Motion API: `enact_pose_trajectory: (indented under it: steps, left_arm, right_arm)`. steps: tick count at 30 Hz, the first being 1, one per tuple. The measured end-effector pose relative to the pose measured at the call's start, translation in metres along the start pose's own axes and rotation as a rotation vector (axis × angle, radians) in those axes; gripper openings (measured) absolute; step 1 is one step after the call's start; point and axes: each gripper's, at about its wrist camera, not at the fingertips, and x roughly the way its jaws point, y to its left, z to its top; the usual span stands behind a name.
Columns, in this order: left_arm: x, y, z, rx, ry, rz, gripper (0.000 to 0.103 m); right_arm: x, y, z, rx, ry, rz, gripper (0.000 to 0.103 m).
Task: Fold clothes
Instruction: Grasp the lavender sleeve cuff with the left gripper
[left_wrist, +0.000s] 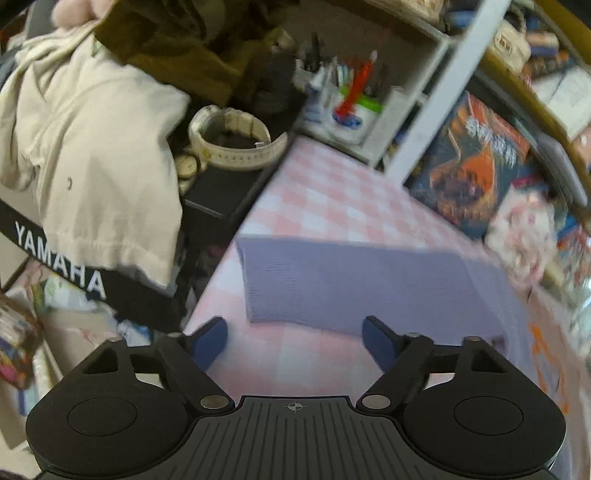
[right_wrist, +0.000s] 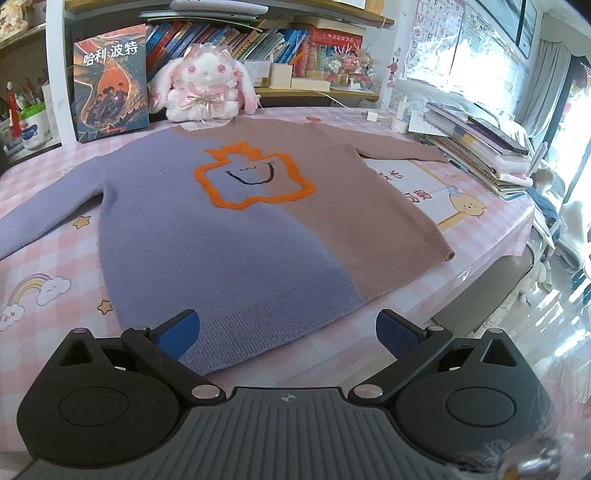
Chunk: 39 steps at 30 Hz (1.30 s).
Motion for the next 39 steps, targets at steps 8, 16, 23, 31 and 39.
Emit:
enact_pose_trajectory:
  steps: [8,16,23,31,39]
  left_arm:
    - [0.019,-0.001,0.01,-0.142,-0.021,-0.096,0.066]
    - [0.033,-0.021,0.011,-0.209,0.044,-0.185,0.065]
    - [0.036,-0.008,0.019,-0.264,0.017,-0.1,0.032]
    - [0.038,0.002,0.026,-0.316,-0.013,-0.046,0.032]
    - [0.041,-0.002,0.023,-0.346,-0.04,0.034,0.003]
  right_arm:
    - [-0.003,-0.016,-0.001,0.031,0.007,-0.059,0.103]
    - [-0.003,-0.023,-0.001,0.048,0.01,-0.078,0.103]
    - [-0.001,-0.022,0.002,0.043,0.0,-0.067,0.103]
    - [0.007,-0.023,0.012,0.03,-0.017,-0.044,0.103]
    - [0.031,-0.04,0.03,0.022,-0.033,-0.014,0.103]
